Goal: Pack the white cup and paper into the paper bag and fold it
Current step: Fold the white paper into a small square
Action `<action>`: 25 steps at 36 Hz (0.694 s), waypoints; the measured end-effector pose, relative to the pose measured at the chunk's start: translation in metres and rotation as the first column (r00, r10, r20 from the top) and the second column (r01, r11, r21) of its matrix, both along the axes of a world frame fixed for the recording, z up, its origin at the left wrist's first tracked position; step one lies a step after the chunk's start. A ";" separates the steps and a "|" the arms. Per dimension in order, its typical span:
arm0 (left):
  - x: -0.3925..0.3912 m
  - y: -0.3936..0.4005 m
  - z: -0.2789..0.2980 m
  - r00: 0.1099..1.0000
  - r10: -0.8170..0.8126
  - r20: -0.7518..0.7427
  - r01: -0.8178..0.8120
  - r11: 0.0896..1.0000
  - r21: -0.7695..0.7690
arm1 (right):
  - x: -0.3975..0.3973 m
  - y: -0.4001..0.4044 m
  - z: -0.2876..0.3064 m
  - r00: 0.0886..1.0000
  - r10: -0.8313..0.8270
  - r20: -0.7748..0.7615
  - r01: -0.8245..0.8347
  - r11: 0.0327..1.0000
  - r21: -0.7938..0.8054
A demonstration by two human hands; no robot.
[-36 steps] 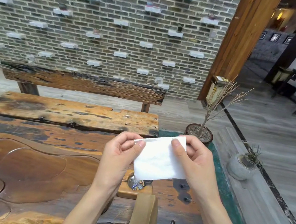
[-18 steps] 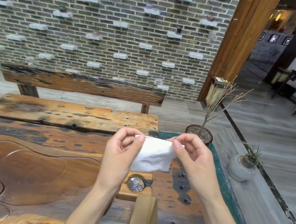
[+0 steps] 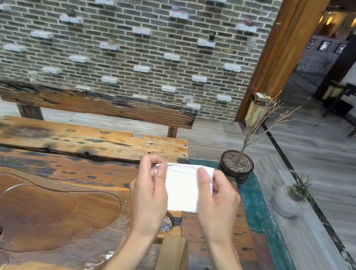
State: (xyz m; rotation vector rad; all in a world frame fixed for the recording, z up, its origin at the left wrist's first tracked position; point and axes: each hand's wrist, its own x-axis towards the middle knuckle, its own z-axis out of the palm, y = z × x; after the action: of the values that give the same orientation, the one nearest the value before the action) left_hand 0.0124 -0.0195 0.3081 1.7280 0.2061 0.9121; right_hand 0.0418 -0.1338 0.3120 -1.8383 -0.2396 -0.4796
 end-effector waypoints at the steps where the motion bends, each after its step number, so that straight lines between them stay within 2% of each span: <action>1: 0.001 0.000 0.000 1.000 0.005 0.007 -0.004 1.000 -0.014 | 0.000 0.000 0.000 1.000 -0.004 0.012 0.005 1.000 -0.009; 4: 0.001 0.000 0.000 1.000 0.001 0.027 0.000 0.999 -0.038 | 0.000 -0.001 0.001 0.999 -0.009 0.032 0.010 1.000 -0.025; 10: 0.000 0.004 0.003 0.996 -0.078 0.035 0.081 0.992 -0.099 | 0.000 -0.007 0.006 0.998 0.054 0.014 -0.055 0.995 0.082; 14: 0.001 0.010 0.011 0.985 -0.169 0.022 0.171 0.980 -0.106 | 0.006 -0.021 0.009 0.990 0.125 -0.068 -0.122 0.991 0.046; 16: 0.003 0.015 0.016 0.964 -0.265 -0.025 0.262 0.961 -0.089 | 0.013 -0.031 0.013 0.972 0.184 -0.145 -0.184 0.983 0.016; 19: 0.011 0.023 0.020 0.876 -0.459 -0.151 0.463 0.886 -0.008 | 0.019 -0.042 0.020 0.892 0.397 -0.213 -0.387 0.918 0.091; 21: 0.016 0.026 0.022 0.795 -0.557 -0.240 0.578 0.815 0.021 | 0.017 -0.043 0.023 0.835 0.492 -0.247 -0.502 0.865 0.024; 23: 0.018 0.026 0.026 0.697 -0.651 -0.300 0.676 0.736 -0.026 | 0.012 -0.038 0.021 0.810 0.510 -0.289 -0.546 0.836 -0.054; 25: 0.020 0.027 0.028 0.613 -0.716 -0.334 0.724 0.678 -0.126 | 0.009 -0.033 0.017 0.819 0.489 -0.300 -0.529 0.847 -0.063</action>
State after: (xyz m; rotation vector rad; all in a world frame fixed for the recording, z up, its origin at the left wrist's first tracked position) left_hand 0.0320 0.0073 0.3364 1.7589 -0.2719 -0.0172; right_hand 0.0508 -0.1670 0.3288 -1.8594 -0.5727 0.1756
